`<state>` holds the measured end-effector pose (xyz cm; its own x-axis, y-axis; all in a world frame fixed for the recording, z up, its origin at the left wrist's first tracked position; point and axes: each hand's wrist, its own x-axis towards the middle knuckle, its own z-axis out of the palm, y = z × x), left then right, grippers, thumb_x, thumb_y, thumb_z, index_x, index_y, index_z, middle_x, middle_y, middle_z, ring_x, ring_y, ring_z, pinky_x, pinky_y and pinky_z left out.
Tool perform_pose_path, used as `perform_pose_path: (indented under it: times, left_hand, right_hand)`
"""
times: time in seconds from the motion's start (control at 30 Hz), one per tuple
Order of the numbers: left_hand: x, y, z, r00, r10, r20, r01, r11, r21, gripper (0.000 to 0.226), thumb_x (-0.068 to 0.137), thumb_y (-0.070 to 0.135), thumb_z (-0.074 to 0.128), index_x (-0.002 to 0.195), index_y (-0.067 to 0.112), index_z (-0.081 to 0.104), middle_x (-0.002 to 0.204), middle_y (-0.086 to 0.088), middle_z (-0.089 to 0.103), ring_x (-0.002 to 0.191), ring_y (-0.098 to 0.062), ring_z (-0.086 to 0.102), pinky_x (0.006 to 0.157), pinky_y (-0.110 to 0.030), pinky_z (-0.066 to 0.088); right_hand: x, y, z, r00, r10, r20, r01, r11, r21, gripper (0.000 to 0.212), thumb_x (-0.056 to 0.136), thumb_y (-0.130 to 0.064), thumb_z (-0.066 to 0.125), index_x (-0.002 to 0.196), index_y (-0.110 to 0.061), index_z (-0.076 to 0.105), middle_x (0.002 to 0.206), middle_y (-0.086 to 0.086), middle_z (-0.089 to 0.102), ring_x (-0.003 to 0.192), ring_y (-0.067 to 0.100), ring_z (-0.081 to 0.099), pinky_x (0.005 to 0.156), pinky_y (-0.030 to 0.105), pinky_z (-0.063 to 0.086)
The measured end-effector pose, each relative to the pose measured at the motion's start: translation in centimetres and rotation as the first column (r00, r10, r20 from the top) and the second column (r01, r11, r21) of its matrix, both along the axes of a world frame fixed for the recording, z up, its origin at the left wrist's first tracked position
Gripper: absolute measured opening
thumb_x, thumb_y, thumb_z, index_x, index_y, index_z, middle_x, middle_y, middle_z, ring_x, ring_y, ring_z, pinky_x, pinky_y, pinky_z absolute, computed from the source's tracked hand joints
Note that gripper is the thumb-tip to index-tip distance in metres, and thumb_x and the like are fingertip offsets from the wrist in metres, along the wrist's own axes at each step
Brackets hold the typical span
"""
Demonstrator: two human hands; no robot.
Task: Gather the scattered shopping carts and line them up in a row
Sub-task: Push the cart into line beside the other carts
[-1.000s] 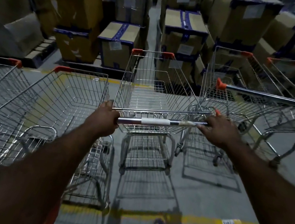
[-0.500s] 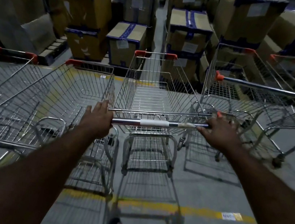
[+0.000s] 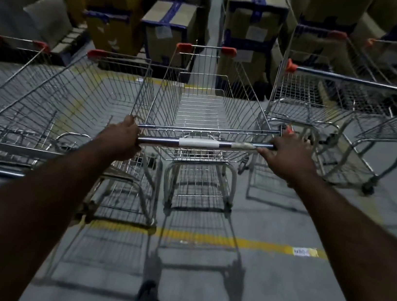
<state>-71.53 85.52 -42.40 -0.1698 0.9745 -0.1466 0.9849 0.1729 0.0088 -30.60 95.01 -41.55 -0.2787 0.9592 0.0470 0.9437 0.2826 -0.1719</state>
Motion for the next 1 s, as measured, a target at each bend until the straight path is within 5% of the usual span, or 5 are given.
perform_pose_path:
  times: [0.17,0.37,0.53,0.73,1.0]
  left_hand:
    - [-0.7,-1.2,0.1,0.998,0.006,0.060,-0.006,1.000,0.001,0.046,0.086,0.028,0.075,0.122,0.007,0.054,0.149,-0.014,0.029,0.099,-0.026,0.061,0.085,-0.040,0.056]
    - [-1.0,-3.0,-0.4,0.994,0.017,0.110,-0.013,0.999,-0.039,0.052,0.088,0.035,0.070,0.129,0.012,0.049,0.140,-0.016,0.042,0.109,-0.029,0.058,0.092,-0.049,0.054]
    - [-0.5,-4.5,-0.4,0.999,0.020,0.037,-0.018,0.998,-0.056,0.064,0.093,0.043,0.060,0.145,0.012,0.039,0.151,-0.015,0.038,0.133,-0.032,0.045,0.112,-0.060,0.033]
    - [0.0,-6.6,-0.3,0.999,-0.034,-0.033,0.035,0.999,0.033,0.065,0.095,0.046,0.056,0.146,0.012,0.038,0.158,-0.015,0.027,0.145,-0.032,0.026,0.117,-0.064,0.023]
    - [0.4,-8.7,0.0,0.999,-0.031,-0.031,0.033,0.997,0.065,0.067,0.095,0.045,0.057,0.148,0.012,0.033,0.156,-0.009,0.035,0.140,-0.028,0.038,0.113,-0.065,0.029]
  right_hand:
    - [0.0,-1.3,-0.3,0.999,-0.023,-0.039,0.023,1.000,-0.006,0.044,0.091,-0.063,0.054,0.102,-0.024,0.071,0.110,0.011,0.063,0.112,0.032,0.056,0.098,0.052,0.045]
    - [0.4,-1.9,-0.5,0.999,-0.032,-0.015,0.032,0.999,-0.016,0.041,0.092,-0.059,0.057,0.108,-0.023,0.070,0.132,0.012,0.060,0.139,0.029,0.039,0.108,0.054,0.035]
    - [0.6,-3.4,-0.6,0.998,-0.030,-0.048,0.029,0.999,-0.026,0.039,0.092,-0.058,0.056,0.105,-0.023,0.070,0.131,0.011,0.062,0.144,0.027,0.033,0.108,0.057,0.031]
    - [0.6,-6.0,0.0,0.998,-0.050,-0.033,0.050,0.999,0.002,0.041,0.095,-0.052,0.058,0.114,-0.017,0.068,0.141,0.016,0.055,0.150,0.026,0.023,0.113,0.058,0.023]
    - [1.4,-7.4,-1.0,0.999,-0.040,-0.030,0.040,0.999,0.010,0.045,0.093,-0.061,0.052,0.114,-0.024,0.066,0.135,0.011,0.059,0.140,0.029,0.037,0.113,0.061,0.025]
